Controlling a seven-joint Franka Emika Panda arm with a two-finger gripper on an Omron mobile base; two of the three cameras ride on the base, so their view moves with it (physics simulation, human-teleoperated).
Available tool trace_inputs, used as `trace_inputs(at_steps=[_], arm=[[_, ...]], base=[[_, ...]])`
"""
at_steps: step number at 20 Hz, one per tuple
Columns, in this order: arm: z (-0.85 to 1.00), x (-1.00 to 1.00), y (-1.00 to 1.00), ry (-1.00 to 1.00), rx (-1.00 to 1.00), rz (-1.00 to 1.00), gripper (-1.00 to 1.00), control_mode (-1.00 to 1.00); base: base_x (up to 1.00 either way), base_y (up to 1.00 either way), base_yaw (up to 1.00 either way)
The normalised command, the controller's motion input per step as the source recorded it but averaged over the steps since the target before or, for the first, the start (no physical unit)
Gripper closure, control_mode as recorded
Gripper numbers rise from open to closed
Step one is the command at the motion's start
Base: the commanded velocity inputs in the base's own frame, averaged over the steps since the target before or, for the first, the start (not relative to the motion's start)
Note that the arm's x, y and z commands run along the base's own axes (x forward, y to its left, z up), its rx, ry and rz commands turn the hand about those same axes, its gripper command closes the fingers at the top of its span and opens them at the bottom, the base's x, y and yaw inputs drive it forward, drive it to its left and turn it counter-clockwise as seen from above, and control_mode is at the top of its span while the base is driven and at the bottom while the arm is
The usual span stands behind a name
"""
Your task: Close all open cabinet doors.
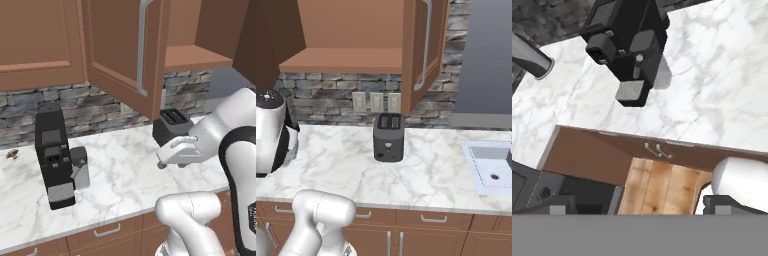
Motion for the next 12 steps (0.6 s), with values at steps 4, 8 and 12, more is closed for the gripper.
trace_inputs(at_steps=[4, 8, 12], arm=[[0.19, -0.01, 0.45, -0.08, 0.03, -0.46, -1.0, -1.0], [0.21, 0.05, 0.42, -0.04, 0.1, -0.37, -1.0, -1.0], [0.29, 0.1, 0.38, 0.0, 0.16, -0.3, -1.0, -1.0]], base=[[0.0, 0.0, 0.0], [0.0, 0.0, 0.0], [0.0, 0.0, 0.0]])
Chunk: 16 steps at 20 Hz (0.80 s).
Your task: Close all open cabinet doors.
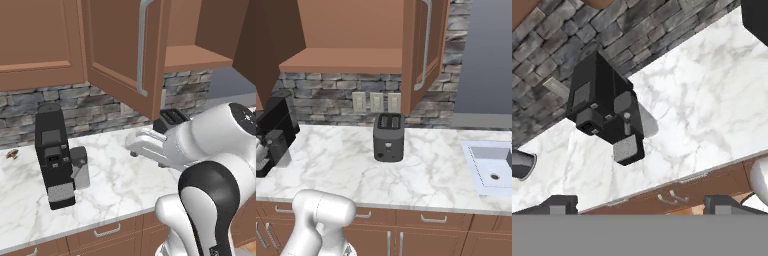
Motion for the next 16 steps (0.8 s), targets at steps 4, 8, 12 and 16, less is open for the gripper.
trace_inputs(at_steps=[4, 8, 12, 16], arm=[[0.26, 0.12, 0.19, -0.05, 0.16, -0.26, -1.0, -1.0], [0.22, 0.23, 0.24, -0.08, 0.2, -0.28, -1.0, -1.0], [0.11, 0.27, 0.25, -0.01, 0.21, -0.41, -1.0, -1.0], [0.16, 0.33, 0.28, -0.15, 0.2, -0.37, -1.0, -1.0]], base=[[0.0, 0.0, 0.0], [0.0, 0.0, 0.0], [0.0, 0.0, 0.0], [0.0, 0.0, 0.0]])
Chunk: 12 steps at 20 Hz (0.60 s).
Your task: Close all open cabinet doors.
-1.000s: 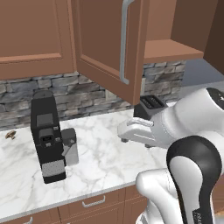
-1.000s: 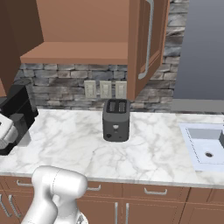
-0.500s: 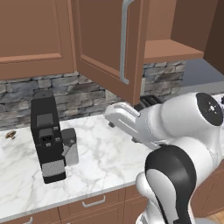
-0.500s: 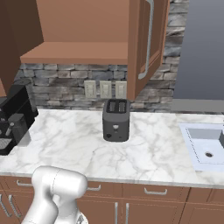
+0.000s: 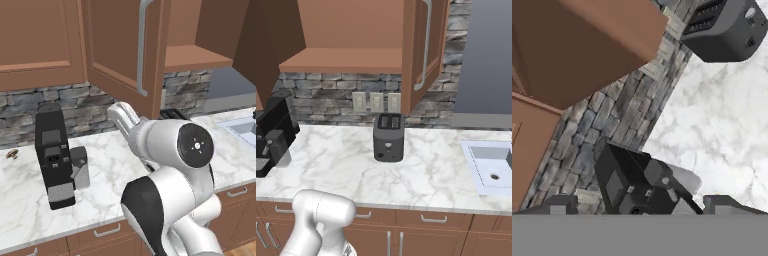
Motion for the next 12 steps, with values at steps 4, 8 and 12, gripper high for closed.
trace_inputs(at_steps=[4, 8, 12], arm=[[0.16, 0.34, 0.25, -0.14, 0.18, -0.36, -1.0, -1.0], [0.24, 0.35, 0.11, -0.1, 0.19, -0.26, -1.0, -1.0], [0.23, 0.42, 0.03, -0.01, 0.15, -0.24, -1.0, -1.0]], base=[[0.0, 0.0, 0.0], [0.0, 0.0, 0.0], [0.0, 0.0, 0.0]])
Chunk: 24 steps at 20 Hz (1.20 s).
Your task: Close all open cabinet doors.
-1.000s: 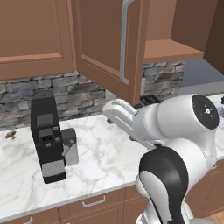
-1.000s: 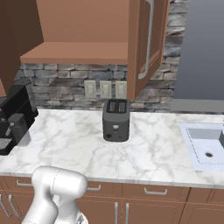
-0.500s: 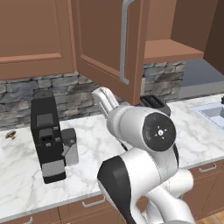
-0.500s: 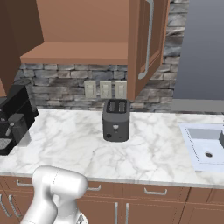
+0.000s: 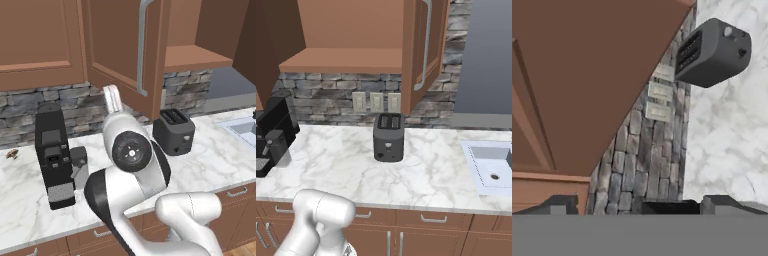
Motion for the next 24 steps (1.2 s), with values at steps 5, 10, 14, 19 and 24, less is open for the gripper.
trace_inputs(at_steps=[5, 10, 14, 19, 24], arm=[[0.27, 0.38, 0.05, 0.0, 0.15, -0.27, -1.0, -1.0], [0.26, 0.26, 0.04, -0.05, 0.17, -0.3, -1.0, -1.0], [0.08, 0.34, 0.0, -0.07, 0.13, -0.31, -1.0, -1.0], [-0.06, 0.44, -0.1, -0.01, 0.09, -0.3, -1.0, -1.0], [-0.07, 0.47, -0.17, -0.04, 0.11, -0.26, -1.0, -1.0]], base=[[0.0, 0.0, 0.0], [0.0, 0.0, 0.0], [0.0, 0.0, 0.0], [0.0, 0.0, 0.0], [0.0, 0.0, 0.0]])
